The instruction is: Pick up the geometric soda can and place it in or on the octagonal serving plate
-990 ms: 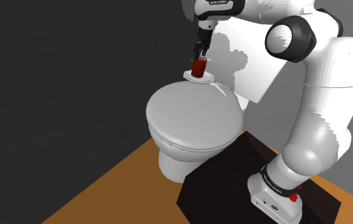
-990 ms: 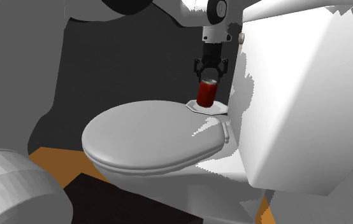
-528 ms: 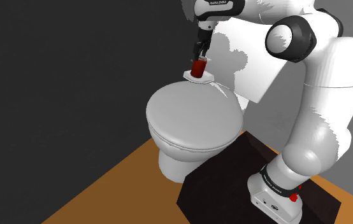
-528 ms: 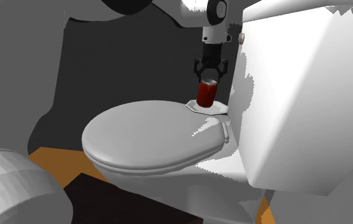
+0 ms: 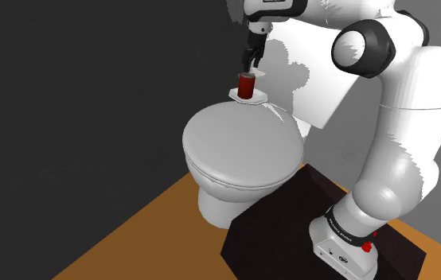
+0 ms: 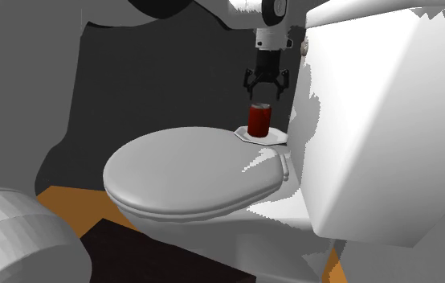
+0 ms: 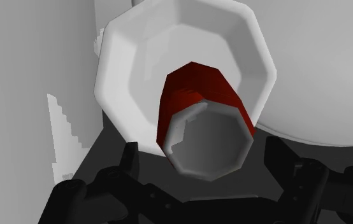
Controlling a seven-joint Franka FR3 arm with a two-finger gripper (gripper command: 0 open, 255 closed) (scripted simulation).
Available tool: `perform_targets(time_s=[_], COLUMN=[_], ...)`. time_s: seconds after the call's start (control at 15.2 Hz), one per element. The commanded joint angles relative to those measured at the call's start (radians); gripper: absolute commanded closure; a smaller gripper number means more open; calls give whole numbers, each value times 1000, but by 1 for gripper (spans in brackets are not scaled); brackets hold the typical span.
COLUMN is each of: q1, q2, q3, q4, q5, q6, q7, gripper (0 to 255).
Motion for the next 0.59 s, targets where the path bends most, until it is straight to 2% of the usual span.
perform_targets(time_s=[0.0,0.07,0.53], q1=[-2,-4,-4], q2=[8,14,14], q3=[0,0,0], q4=[79,114,114], q5=[0,1,1], q6=[-71,-101,-101], q7=[3,3,3], gripper=[0,0,0])
